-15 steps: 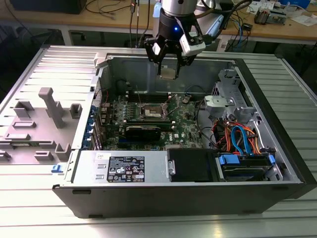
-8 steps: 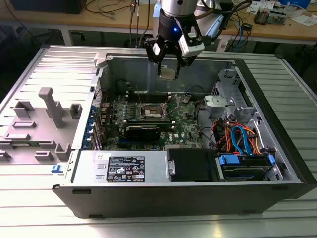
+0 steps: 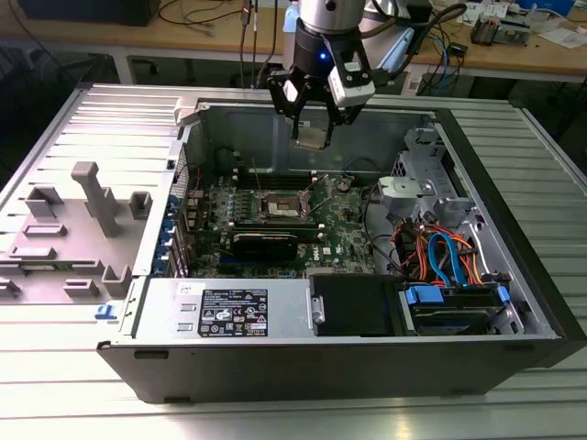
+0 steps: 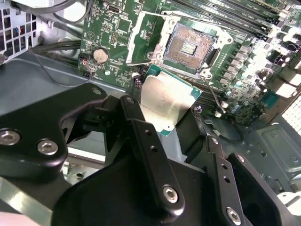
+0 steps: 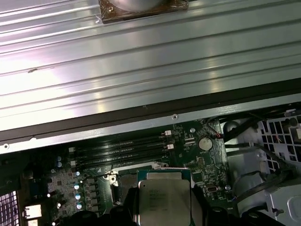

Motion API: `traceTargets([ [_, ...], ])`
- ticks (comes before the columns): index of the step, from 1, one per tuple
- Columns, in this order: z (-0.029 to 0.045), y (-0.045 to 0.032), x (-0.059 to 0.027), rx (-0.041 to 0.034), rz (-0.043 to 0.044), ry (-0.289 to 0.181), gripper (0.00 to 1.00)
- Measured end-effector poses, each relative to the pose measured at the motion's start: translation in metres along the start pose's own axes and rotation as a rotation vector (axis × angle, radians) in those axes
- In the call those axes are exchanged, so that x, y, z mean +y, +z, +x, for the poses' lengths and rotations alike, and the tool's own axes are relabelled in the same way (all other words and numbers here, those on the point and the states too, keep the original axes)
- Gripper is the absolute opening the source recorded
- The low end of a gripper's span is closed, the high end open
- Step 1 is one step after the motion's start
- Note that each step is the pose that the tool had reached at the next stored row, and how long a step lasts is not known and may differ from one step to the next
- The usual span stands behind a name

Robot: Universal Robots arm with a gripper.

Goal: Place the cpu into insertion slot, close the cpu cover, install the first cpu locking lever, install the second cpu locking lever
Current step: 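Place the cpu into insertion slot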

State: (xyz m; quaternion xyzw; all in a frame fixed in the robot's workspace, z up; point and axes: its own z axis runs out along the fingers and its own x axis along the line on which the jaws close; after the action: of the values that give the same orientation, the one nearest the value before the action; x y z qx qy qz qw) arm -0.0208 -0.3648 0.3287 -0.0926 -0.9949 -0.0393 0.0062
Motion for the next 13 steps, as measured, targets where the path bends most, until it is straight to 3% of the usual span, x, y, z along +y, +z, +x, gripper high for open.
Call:
traceTargets([
  [13,0.0001,0.0025,-0.0002,-0.0066,-0.0019,0.105,0.54],
])
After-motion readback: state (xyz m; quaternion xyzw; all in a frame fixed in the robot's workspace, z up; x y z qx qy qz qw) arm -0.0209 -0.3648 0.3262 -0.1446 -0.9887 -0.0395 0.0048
